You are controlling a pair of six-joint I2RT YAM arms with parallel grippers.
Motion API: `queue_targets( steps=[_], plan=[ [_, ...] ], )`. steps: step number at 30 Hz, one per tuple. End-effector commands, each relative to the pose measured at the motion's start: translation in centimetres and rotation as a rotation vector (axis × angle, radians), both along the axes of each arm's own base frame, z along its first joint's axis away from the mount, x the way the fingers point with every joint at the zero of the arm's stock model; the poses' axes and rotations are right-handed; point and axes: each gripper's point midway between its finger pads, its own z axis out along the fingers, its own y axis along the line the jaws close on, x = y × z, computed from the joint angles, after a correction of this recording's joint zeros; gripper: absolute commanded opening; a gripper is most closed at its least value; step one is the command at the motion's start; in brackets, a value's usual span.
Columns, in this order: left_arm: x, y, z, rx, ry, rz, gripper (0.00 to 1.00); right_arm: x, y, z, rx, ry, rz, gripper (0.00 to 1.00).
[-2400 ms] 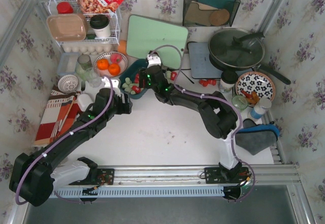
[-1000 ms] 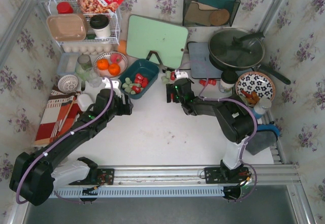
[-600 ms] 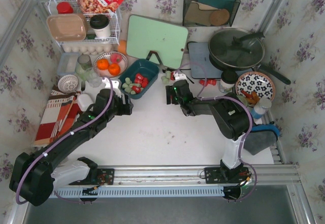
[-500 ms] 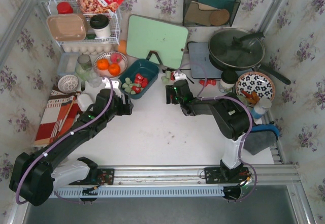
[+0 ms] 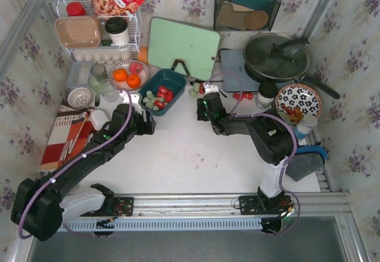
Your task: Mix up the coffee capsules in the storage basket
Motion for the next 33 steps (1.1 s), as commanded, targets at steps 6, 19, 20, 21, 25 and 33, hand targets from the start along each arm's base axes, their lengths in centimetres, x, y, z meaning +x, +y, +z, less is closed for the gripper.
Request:
queue_targets(
  steps=[6, 19, 20, 21, 25, 33],
  plan=[
    [0.0, -0.1, 0.4, -0.016, -0.013, 0.004, 0.76, 0.9, 1.8, 4.4, 0.076, -0.080, 0.045, 0.41],
    [-0.2, 1.2, 1.2, -0.057, -0.071, 0.078, 0.81, 5.0, 12.7, 12.0, 0.176, -0.298, 0.205, 0.42],
    [-0.2, 1.2, 1.3, -0.060, -0.075, 0.083, 0.82, 5.5, 13.5, 10.9, 0.170, -0.281, 0.209, 0.43],
    [-0.3, 1.3, 1.3, -0.063, -0.078, 0.088, 0.82, 6.0, 14.1, 10.8, 0.173, -0.277, 0.210, 0.44],
    [-0.4, 1.6, 1.3, -0.071, -0.083, 0.105, 0.86, 7.0, 16.5, 9.9, 0.173, -0.260, 0.217, 0.48],
    [-0.6, 2.8, 1.3, -0.085, -0.102, 0.177, 0.99, 7.3, 18.9, 7.6, 0.137, -0.217, 0.234, 0.71]
  ],
)
